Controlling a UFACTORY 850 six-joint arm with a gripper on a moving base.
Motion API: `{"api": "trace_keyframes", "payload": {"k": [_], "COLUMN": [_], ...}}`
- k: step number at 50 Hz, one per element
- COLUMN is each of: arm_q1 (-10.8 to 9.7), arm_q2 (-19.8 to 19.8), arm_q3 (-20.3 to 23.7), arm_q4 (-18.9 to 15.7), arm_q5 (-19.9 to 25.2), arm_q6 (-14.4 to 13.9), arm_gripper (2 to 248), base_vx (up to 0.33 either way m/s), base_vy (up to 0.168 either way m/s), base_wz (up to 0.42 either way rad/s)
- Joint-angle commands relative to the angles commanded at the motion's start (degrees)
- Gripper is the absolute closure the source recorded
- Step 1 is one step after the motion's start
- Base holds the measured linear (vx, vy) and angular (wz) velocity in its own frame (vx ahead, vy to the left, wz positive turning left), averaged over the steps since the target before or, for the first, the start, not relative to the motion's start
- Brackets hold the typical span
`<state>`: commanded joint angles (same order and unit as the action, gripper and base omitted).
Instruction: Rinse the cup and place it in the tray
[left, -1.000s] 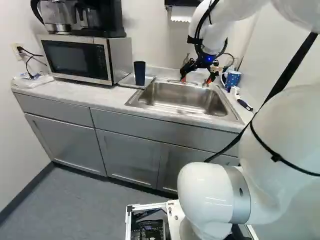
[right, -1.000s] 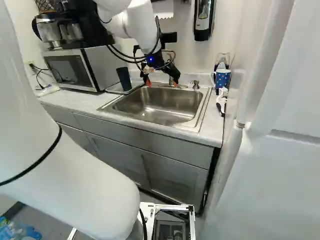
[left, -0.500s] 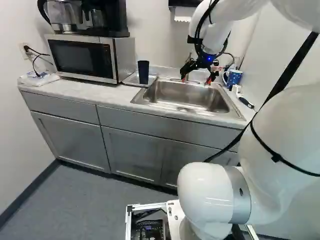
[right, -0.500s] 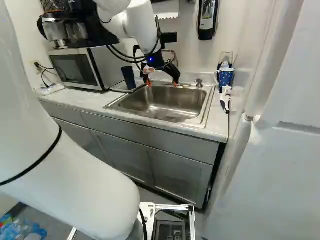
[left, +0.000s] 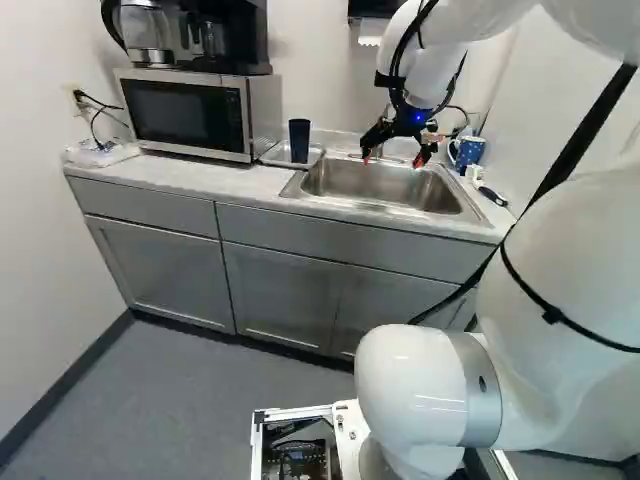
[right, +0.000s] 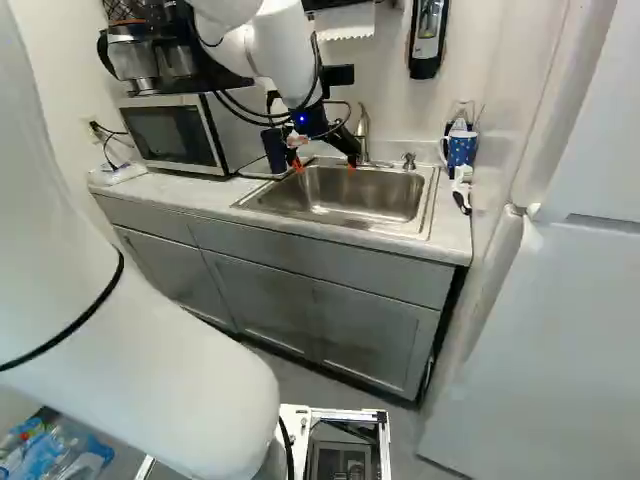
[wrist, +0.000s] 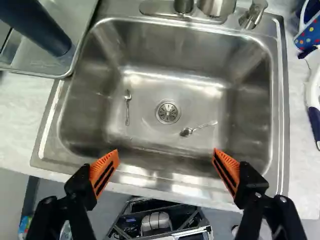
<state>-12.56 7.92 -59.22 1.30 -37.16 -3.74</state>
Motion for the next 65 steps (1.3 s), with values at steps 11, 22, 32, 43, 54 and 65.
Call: {"api": "trace_keyframes", "payload": {"k": [11,22,32,43,54,65], "arm_q1": [0.0,0.0,0.0,0.0,0.0,0.0], "arm_q2": [0.0,0.0,0.0,0.0,0.0,0.0], "arm_q3": [0.0,0.0,0.0,0.0,0.0,0.0], "arm_q4": [0.0,0.0,0.0,0.0,0.0,0.0], "arm_q5": [0.0,0.0,0.0,0.0,0.0,0.0], "arm_q6": [0.0,0.0,0.0,0.0,0.0,0.0], "arm_gripper": [3,3,3,3,3,3], "base_vx": [-0.128,-0.137,-0.132,-0.129,-0.13,-0.12], "base_vy": [0.118,0.09,0.059,0.066,0.068,0.06], "base_wz": [-0.012,-0.179,-0.272,-0.264,-0.226,-0.181]}}
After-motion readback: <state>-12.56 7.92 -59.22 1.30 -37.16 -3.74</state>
